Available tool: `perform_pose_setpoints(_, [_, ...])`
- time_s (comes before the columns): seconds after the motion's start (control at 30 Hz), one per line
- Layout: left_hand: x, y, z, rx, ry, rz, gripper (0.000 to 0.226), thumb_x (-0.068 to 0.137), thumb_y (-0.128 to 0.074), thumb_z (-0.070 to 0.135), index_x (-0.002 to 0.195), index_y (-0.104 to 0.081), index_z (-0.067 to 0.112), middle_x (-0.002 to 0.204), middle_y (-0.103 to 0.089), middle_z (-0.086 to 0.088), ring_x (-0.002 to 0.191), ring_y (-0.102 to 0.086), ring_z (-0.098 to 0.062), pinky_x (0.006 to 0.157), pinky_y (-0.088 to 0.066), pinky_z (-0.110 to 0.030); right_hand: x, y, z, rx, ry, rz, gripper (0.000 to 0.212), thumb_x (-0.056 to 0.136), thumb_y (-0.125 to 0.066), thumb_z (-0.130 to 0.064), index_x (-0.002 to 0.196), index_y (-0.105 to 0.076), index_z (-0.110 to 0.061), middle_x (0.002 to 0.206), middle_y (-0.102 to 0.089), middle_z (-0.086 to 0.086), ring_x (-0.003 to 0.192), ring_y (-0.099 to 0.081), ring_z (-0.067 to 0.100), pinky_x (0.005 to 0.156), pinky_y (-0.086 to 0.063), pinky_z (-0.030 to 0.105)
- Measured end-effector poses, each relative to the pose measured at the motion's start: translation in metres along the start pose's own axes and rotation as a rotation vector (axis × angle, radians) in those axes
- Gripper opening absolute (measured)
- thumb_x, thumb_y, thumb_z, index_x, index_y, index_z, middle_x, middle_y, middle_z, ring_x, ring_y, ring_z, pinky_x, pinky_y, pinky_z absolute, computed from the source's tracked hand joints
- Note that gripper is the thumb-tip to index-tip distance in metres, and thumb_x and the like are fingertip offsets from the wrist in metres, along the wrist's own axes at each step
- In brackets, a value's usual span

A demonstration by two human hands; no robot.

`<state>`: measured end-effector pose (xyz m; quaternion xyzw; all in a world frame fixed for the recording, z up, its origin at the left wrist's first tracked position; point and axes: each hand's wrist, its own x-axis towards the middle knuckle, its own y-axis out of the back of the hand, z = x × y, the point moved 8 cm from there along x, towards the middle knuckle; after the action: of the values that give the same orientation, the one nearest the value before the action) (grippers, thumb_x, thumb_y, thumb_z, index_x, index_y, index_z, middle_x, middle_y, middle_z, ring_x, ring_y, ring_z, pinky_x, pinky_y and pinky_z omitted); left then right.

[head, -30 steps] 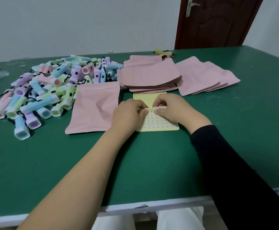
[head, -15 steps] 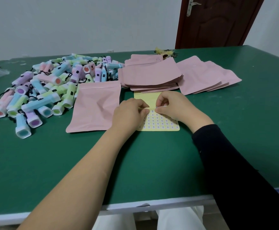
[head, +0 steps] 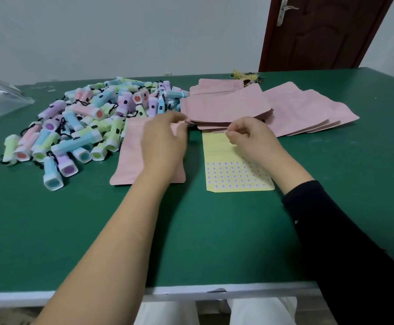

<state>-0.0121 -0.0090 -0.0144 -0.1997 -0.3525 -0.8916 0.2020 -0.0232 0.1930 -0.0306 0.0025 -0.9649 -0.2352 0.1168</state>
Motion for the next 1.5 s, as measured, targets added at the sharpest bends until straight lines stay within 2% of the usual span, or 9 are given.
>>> perform_pose_setpoints(0.2, [0.011,0.037,-0.087,0.173,0.52,0.013,0.042,0.092,-0.046,0.006,0.127,-0.059,0.024,0.138,-0.053,-0.009,0.131,-0.045,-0.031,0.104,-0.04,-0.042,-0.002,-0.075,-0.015,0.332,-0.186,-0.306,0.007,0.093,-0.065,-0.019,0.087,-0.065,-0.023,0.089,-0.064,-0.006,0.087,-0.056,0.013,0.088,-0.047,0.033])
perform_pose_setpoints(0.37, [0.01,0.04,-0.092,0.05,0.522,0.045,0.042,0.089,-0.046,0.0,0.122,-0.061,0.021,0.134,-0.056,-0.01,0.111,-0.054,-0.024,0.084,-0.044,-0.03,0.001,-0.113,-0.026,0.469,-0.24,-0.365,0.007,0.093,-0.063,-0.01,0.089,-0.064,-0.016,0.094,-0.062,0.002,0.093,-0.055,0.016,0.104,-0.046,0.038])
perform_pose_setpoints(0.53, [0.01,0.047,-0.09,-0.39,0.572,0.13,0.056,0.085,-0.069,0.011,0.136,-0.047,0.021,0.124,-0.055,-0.003,0.098,-0.058,-0.014,0.075,-0.044,-0.025,0.003,-0.096,-0.039,0.807,-0.158,-0.233,0.008,0.091,-0.062,-0.002,0.087,-0.063,-0.008,0.099,-0.065,0.012,0.098,-0.06,0.018,0.103,-0.046,0.037])
perform_pose_setpoints(0.67, [0.004,0.02,-0.08,-0.76,0.746,-0.187,0.06,0.081,-0.079,0.025,0.133,-0.055,0.007,0.111,-0.072,-0.007,0.092,-0.071,-0.023,0.076,-0.059,-0.037,0.009,-0.069,-0.04,0.97,-0.112,-0.094,0.004,0.092,-0.062,-0.004,0.094,-0.063,-0.007,0.104,-0.071,0.01,0.095,-0.066,0.017,0.093,-0.052,0.036])
perform_pose_setpoints(0.8, [-0.002,-0.001,-0.061,-0.879,0.704,-0.408,0.024,0.081,-0.075,0.027,0.1,-0.071,0.014,0.095,-0.077,-0.003,0.082,-0.074,-0.02,0.067,-0.061,-0.032,0.01,-0.061,-0.036,0.945,-0.098,-0.041,0.006,0.094,-0.061,-0.007,0.099,-0.063,-0.007,0.108,-0.072,0.008,0.096,-0.066,0.017,0.093,-0.054,0.035])
perform_pose_setpoints(0.93, [0.001,-0.002,-0.064,-0.91,0.716,-0.332,0.025,0.083,-0.074,0.034,0.1,-0.071,0.016,0.098,-0.077,-0.002,0.087,-0.074,-0.019,0.075,-0.059,-0.034,0.01,-0.056,-0.035,0.8,-0.066,-0.035,0.007,0.093,-0.062,-0.008,0.1,-0.064,-0.008,0.092,-0.074,-0.001,0.086,-0.067,0.006,0.093,-0.052,0.03])
perform_pose_setpoints(1.1, [0.005,0.003,-0.068,-0.883,0.678,-0.22,0.015,0.085,-0.076,0.022,0.096,-0.072,0.013,0.087,-0.077,0.0,0.075,-0.074,-0.015,0.06,-0.058,-0.027,0.007,-0.062,-0.035,0.686,-0.069,-0.084,0.008,0.088,-0.068,-0.009,0.096,-0.067,-0.008,0.096,-0.075,0.005,0.091,-0.069,0.008,0.092,-0.053,0.025])
perform_pose_setpoints(1.33, [0.009,0.028,-0.053,-0.548,0.408,0.043,0.064,0.088,-0.072,0.029,0.143,-0.041,0.021,0.134,-0.056,0.004,0.117,-0.057,-0.008,0.091,-0.046,-0.023,0.003,-0.051,-0.042,0.771,-0.003,0.045,0.008,0.09,-0.065,-0.005,0.098,-0.066,-0.006,0.112,-0.071,0.013,0.098,-0.065,0.013,0.101,-0.049,0.034])
perform_pose_setpoints(1.5, [0.007,0.011,-0.006,-0.56,0.165,-0.195,0.053,0.101,-0.048,0.044,0.147,-0.042,0.02,0.141,-0.053,0.008,0.12,-0.054,0.004,0.105,-0.042,-0.023,-0.006,-0.065,-0.065,0.892,0.091,-0.137,0.017,0.094,-0.055,0.003,0.089,-0.063,-0.012,0.105,-0.071,0.007,0.099,-0.066,0.013,0.099,-0.05,0.032])
